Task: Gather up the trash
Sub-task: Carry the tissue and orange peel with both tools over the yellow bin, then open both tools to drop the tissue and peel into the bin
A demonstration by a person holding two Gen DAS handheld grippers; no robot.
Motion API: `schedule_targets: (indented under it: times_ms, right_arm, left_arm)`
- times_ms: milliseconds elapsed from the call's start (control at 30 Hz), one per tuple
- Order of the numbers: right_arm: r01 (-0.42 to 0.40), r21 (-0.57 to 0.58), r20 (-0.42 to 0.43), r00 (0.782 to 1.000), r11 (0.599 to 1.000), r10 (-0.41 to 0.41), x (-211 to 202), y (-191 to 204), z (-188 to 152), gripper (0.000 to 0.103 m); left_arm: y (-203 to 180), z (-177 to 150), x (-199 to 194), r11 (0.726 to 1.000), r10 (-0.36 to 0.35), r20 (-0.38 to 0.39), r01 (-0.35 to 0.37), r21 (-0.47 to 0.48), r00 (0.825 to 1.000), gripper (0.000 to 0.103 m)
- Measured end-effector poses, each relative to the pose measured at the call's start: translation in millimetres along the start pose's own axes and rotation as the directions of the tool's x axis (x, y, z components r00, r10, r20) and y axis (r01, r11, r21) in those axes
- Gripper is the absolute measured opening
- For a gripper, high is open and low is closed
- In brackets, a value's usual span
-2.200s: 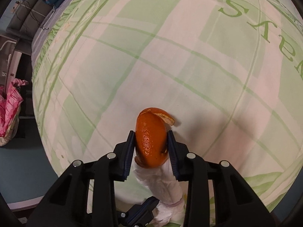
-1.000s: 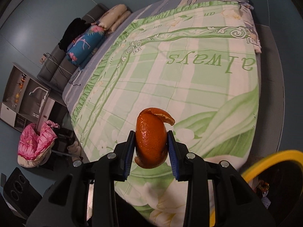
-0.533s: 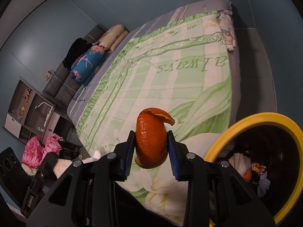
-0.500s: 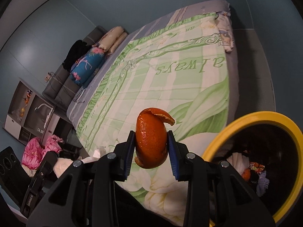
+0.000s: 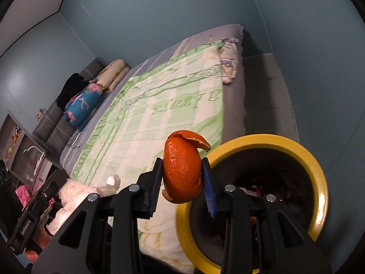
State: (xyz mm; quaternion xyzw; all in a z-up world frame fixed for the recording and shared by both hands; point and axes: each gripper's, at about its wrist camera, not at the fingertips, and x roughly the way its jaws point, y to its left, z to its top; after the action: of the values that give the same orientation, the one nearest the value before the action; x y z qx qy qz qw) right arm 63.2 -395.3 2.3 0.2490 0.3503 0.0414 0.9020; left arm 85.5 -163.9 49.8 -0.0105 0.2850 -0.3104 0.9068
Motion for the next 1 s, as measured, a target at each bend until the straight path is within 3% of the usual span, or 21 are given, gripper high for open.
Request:
schedule_targets:
  times_ms: [367,1000]
  right_arm:
    - [0.036,0.085,0.02,0.999,0.996,-0.038,-2,-43,-12,0.032]
    - [0.119,0.161,-0.055,0.992,0.98,-0.111,26,-81,-22,0.033]
  left_arm:
    - [-32,-7,55,0.997,-0.064,-0.058,0.066,0.029,0.996,0.001]
    - [-36,-33,128,0.997,-0.068,-0.226,0.071,0.007,0.972,0.001]
